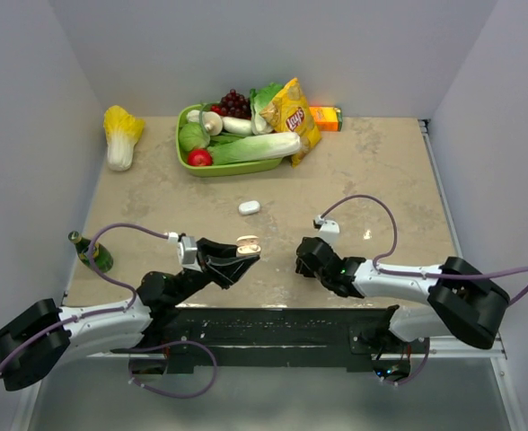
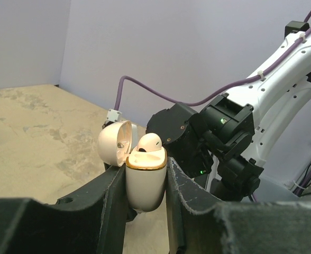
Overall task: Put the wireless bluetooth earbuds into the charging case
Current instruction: Adjust the earbud at the center of the board, then pick up the earbud from the center of the board.
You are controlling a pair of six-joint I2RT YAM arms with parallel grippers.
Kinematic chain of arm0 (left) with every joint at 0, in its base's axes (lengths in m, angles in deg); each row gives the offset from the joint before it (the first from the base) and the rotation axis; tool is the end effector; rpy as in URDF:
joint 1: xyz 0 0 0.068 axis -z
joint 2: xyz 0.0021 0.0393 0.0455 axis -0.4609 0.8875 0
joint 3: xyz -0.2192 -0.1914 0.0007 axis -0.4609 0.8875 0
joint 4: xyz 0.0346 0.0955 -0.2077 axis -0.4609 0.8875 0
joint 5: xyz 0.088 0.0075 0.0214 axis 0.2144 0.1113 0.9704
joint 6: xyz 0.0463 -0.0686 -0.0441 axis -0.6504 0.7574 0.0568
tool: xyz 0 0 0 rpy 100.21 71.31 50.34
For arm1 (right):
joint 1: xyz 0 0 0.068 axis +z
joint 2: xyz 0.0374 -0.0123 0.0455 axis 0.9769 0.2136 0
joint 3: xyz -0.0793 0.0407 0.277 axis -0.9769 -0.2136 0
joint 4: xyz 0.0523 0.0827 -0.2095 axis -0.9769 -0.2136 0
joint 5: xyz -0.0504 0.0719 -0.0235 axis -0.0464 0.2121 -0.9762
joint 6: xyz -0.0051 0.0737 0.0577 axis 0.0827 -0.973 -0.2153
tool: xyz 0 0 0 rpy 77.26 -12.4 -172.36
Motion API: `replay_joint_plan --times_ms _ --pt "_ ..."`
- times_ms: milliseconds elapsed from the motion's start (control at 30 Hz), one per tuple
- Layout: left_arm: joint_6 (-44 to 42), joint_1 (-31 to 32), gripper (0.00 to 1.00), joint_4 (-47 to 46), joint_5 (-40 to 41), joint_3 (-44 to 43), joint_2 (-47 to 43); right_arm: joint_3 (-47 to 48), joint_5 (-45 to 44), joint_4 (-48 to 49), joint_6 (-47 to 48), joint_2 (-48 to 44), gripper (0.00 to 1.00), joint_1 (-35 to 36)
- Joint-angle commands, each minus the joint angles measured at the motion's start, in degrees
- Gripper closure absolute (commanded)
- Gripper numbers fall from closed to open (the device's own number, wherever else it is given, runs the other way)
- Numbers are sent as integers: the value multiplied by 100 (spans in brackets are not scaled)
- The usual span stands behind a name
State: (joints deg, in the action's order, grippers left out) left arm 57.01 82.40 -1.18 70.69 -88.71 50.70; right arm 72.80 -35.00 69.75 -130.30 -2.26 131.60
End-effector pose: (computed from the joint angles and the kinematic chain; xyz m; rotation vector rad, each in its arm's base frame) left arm 0.0914 -0.1451 0.2824 0.4099 1.1593 -1.2880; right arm 0.1713 0.1685 0.1567 0.1681 2.3062 0.3633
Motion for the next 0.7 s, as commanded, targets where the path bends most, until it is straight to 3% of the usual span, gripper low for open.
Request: replay_joint_plan --times_ms 0,133,267,367,667 --pt "128 41 100 -3457 27 832 56 9 -112 -522 14 -461 62 -32" --pt "164 41 100 -3527 18 850 127 -210 -226 -638 -188 -751 67 -32" --pt "216 41 100 -3536 0 859 180 -264 -262 -594 -294 -603 83 -32" --pt "234 41 100 -3536 -17 841 197 -237 -201 -427 -303 -322 89 -32" --pt "252 50 100 -3536 -35 867 162 -53 -429 -233 -285 311 91 -67"
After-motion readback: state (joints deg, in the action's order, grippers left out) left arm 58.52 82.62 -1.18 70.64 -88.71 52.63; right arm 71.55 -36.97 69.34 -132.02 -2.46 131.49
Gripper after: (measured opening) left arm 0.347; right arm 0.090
